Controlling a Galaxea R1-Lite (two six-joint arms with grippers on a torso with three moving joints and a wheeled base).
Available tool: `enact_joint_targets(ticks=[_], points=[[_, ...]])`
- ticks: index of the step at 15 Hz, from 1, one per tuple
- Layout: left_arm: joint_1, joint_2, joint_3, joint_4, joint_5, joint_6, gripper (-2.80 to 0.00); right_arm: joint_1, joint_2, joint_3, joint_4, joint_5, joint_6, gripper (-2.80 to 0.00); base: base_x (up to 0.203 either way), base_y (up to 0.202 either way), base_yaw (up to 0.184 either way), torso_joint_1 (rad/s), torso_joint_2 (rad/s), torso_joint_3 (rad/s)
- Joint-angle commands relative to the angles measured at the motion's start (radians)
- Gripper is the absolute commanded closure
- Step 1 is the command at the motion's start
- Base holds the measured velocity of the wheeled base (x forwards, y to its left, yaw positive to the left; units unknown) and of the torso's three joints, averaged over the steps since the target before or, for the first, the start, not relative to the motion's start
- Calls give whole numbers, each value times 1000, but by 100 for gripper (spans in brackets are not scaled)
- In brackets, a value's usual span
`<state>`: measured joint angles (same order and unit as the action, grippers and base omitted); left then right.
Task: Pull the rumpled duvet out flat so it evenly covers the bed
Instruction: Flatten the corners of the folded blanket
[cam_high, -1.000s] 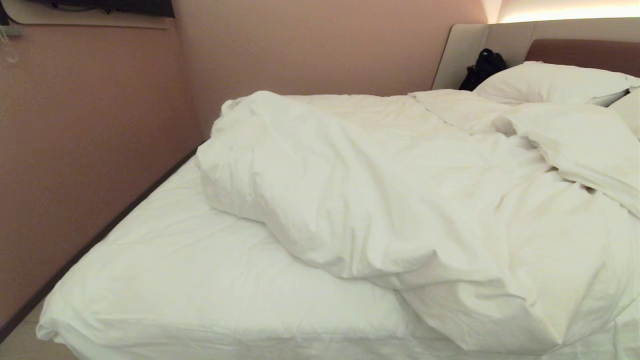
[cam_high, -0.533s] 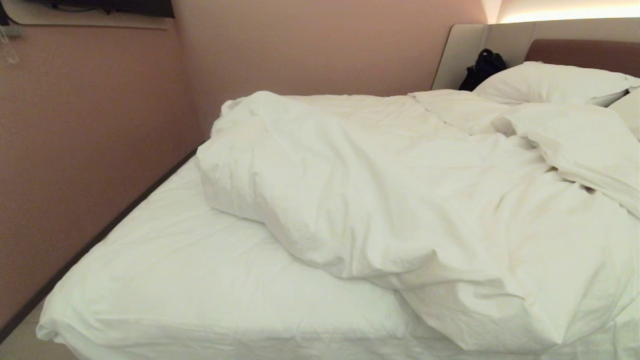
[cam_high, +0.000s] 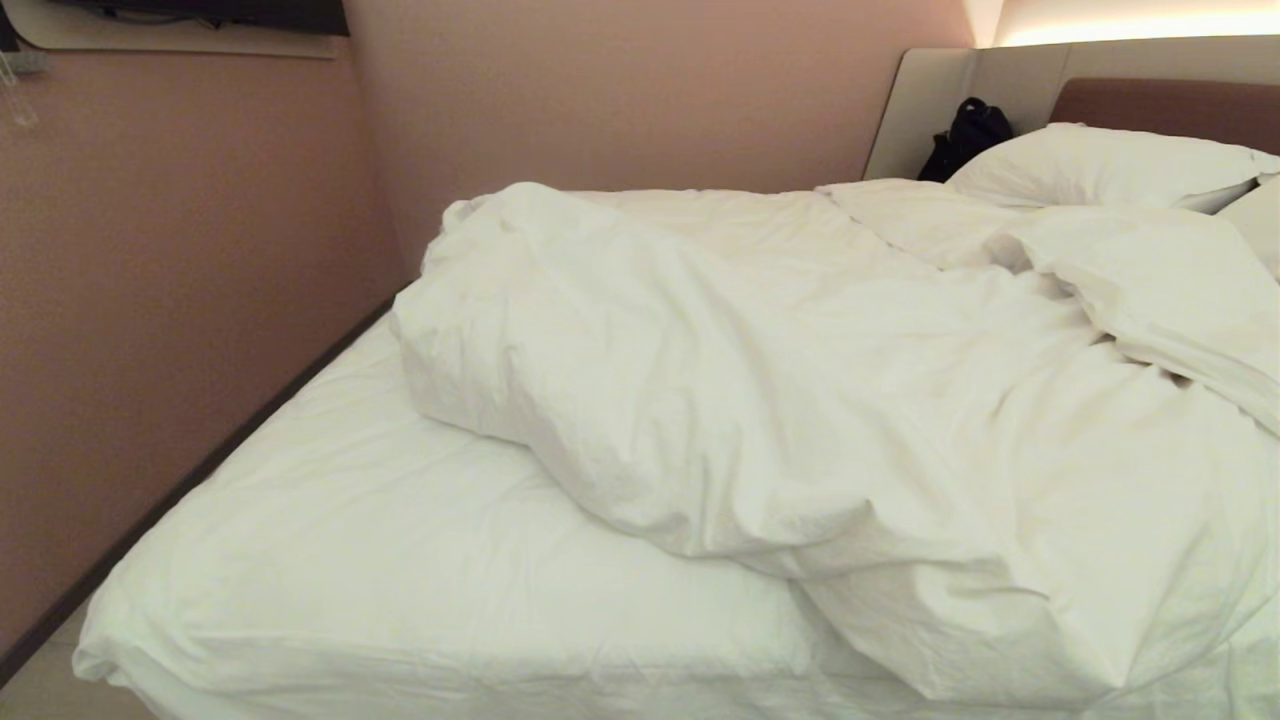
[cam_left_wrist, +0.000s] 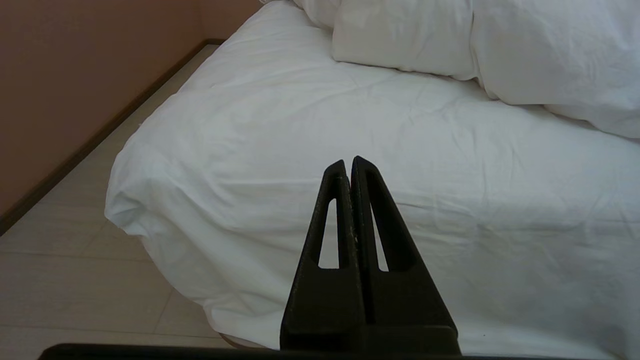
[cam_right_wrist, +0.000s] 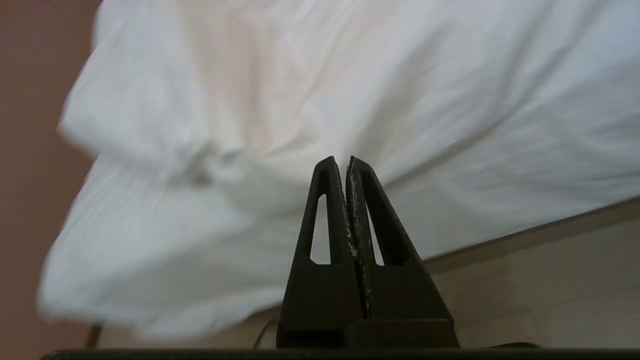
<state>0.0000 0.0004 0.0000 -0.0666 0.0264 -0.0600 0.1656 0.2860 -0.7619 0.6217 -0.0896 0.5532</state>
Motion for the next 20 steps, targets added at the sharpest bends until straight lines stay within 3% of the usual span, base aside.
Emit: enact_joint_targets(ticks=[1,4,9,11,13,15,17,20], points=[[0,0,0,-1,0,-1,0,-63,-4,-17,8,-216,-8,0,0,0,0,0,0,0],[-1,0,0,-1,0,0,0,-206,-21,-16,46,-227,-16,0,0,0,0,0,0,0],[0,0,0,-1,1,0,0,-202,-56,22,67,-243,-34,0,0,0,0,0,0,0],[-1,0,0,-1,1,-1,0,-178,-99,44,-6,-232,-111,0,0,0,0,0,0,0],[0,0,0,-1,1,0,0,-166,-188,70,-48,-179,-194,0,0,0,0,0,0,0],[0,0,0,-1,0,-1,0,-163,-278,99,-59,-77,-253,0,0,0,0,0,0,0],[0,0,0,-1,1,-1,0,-163,-284,111,-81,-42,-289,0,0,0,0,0,0,0],[-2,0,0,-1,1,-1,0,-163,-285,212,-262,40,-419,0,0,0,0,0,0,0]])
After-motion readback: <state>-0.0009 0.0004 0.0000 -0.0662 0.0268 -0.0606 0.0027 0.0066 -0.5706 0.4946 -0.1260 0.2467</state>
